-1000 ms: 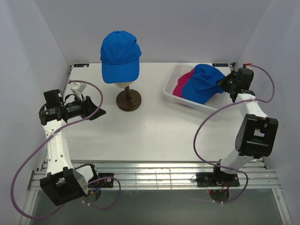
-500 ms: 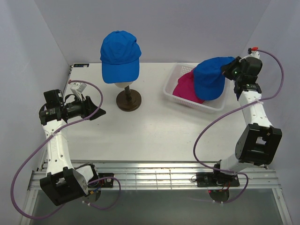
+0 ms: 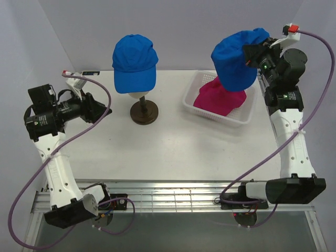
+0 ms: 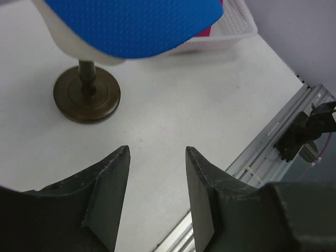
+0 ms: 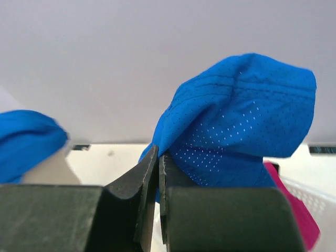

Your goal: Stack the hats

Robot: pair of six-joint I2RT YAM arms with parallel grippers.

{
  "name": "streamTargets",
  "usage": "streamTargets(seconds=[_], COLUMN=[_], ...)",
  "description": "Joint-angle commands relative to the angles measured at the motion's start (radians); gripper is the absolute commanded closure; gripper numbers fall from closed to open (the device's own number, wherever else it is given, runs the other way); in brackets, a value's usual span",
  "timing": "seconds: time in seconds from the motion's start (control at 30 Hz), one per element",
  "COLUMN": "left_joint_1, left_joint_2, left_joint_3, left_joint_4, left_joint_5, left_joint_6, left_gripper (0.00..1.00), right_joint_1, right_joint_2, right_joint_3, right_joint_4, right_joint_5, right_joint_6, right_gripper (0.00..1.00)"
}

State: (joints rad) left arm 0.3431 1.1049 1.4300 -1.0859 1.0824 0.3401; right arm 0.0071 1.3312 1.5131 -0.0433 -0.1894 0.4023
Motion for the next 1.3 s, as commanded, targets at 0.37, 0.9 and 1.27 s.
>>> streamTargets(seconds=[0.37, 0.9, 1.27], left_joint_1=[-0.004, -0.182, -0.294], left_joint_2=[-0.062, -0.088, -0.048], left_joint_3=[0.217, 0.001, -0.020], left_joint_4=[0.194, 1.242, 1.216], left_joint_5=[0.398, 0.237, 0.126], left_joint_6=[-0.304, -1.265, -1.166], left_gripper=[0.02, 0.02, 0.02], right_joint_1=[0.293, 0.787, 0.958], right_joint_2=[-0.139, 0.123, 0.260], right_joint_3=[0.237, 0.576, 0.716], right_joint_4=[0.164, 0.276, 0.335], right_joint_5=[0.007, 0.185, 0.281], right_joint_6=[0.116, 0.023, -0.046], right_gripper=[0.92, 0.92, 0.92])
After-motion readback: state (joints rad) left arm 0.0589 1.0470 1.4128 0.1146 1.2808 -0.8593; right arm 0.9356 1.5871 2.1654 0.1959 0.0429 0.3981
